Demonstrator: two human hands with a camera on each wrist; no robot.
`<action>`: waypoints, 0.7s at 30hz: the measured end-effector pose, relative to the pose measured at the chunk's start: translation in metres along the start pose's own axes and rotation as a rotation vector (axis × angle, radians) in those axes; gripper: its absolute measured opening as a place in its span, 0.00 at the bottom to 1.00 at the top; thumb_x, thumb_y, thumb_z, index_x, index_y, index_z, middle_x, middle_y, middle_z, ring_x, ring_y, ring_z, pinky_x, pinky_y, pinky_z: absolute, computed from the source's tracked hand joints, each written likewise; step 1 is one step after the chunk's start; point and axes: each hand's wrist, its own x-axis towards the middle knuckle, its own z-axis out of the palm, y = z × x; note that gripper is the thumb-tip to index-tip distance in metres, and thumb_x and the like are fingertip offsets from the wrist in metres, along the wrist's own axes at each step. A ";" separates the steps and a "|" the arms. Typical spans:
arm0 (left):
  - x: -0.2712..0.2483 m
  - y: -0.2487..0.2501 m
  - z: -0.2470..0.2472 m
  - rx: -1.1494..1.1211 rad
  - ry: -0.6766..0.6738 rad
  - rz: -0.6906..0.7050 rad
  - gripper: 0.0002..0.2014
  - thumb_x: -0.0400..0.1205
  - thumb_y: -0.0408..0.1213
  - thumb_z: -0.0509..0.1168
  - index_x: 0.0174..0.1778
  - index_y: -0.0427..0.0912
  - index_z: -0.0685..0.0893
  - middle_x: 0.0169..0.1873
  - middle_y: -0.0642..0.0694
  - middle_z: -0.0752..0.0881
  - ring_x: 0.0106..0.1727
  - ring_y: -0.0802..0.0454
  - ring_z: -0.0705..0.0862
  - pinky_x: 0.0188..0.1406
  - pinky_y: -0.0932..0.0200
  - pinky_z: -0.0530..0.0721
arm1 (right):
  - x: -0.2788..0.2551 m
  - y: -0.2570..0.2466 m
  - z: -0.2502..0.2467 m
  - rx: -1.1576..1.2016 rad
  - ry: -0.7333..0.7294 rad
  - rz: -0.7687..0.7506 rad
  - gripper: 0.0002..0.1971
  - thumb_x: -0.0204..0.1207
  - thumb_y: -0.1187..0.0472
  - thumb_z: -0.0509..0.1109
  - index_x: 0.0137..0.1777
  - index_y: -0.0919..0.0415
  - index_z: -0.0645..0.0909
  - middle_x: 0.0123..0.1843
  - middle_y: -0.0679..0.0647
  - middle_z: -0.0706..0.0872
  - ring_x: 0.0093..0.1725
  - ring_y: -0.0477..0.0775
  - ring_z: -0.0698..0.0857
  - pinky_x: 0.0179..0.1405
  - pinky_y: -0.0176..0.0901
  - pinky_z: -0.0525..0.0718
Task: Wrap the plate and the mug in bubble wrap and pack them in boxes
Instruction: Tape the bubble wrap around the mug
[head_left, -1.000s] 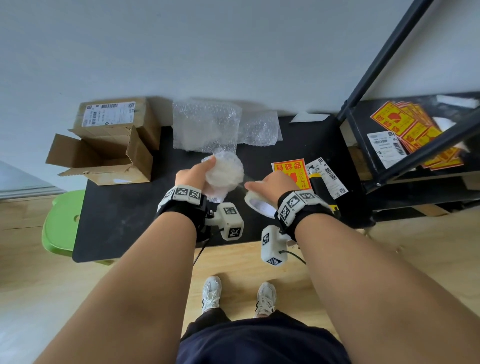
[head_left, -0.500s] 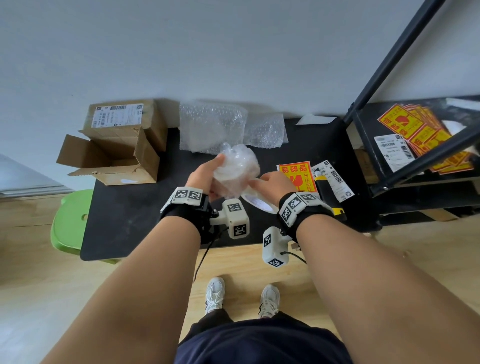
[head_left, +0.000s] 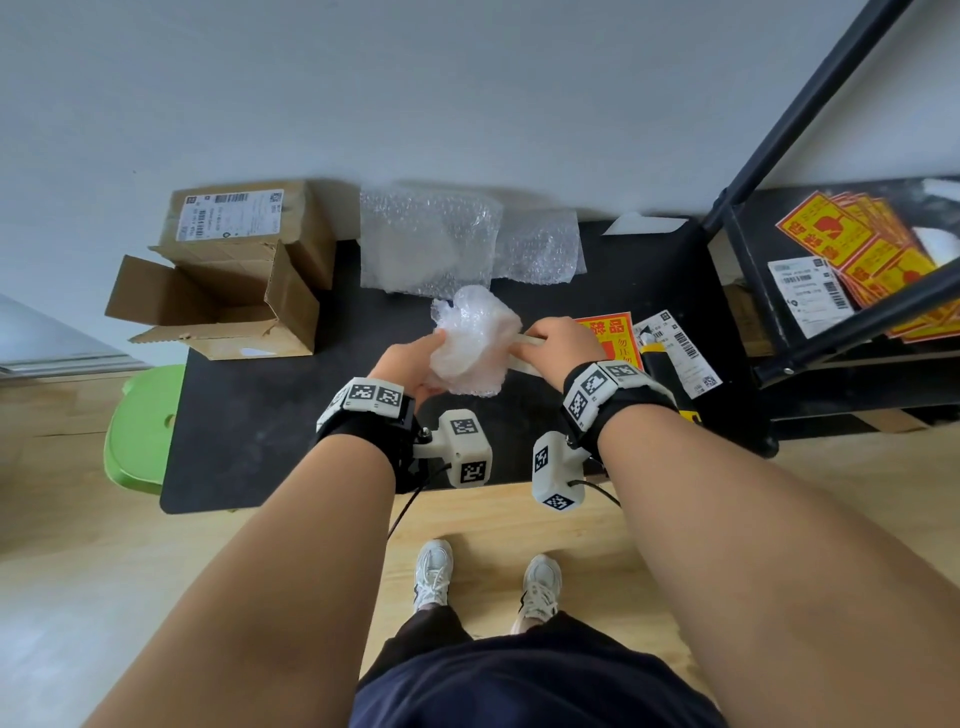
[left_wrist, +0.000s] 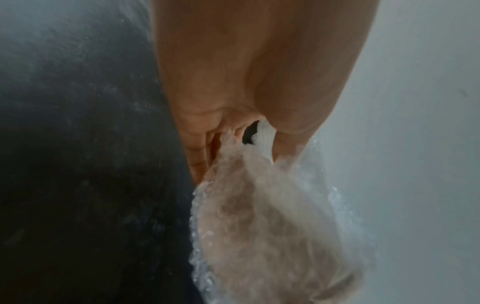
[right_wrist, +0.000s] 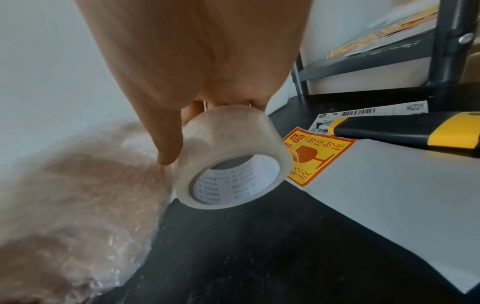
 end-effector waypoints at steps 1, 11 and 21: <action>0.002 -0.001 0.001 -0.015 -0.016 -0.008 0.27 0.79 0.49 0.69 0.67 0.32 0.80 0.56 0.37 0.87 0.50 0.41 0.88 0.53 0.45 0.87 | 0.001 0.000 0.001 -0.001 -0.004 -0.010 0.18 0.77 0.48 0.67 0.45 0.65 0.85 0.40 0.61 0.86 0.40 0.61 0.84 0.39 0.50 0.79; 0.002 0.006 0.016 0.557 0.133 0.056 0.38 0.71 0.54 0.76 0.71 0.35 0.74 0.58 0.44 0.84 0.52 0.50 0.84 0.46 0.61 0.79 | 0.012 -0.007 0.009 -0.081 -0.079 -0.070 0.12 0.75 0.45 0.68 0.41 0.52 0.86 0.38 0.51 0.86 0.42 0.57 0.85 0.40 0.46 0.75; -0.008 0.005 0.040 0.503 0.291 0.030 0.47 0.63 0.66 0.73 0.72 0.38 0.74 0.59 0.44 0.83 0.52 0.46 0.83 0.51 0.54 0.81 | 0.005 0.023 -0.002 0.066 0.365 0.006 0.14 0.82 0.57 0.62 0.60 0.60 0.85 0.56 0.61 0.84 0.58 0.63 0.82 0.55 0.54 0.81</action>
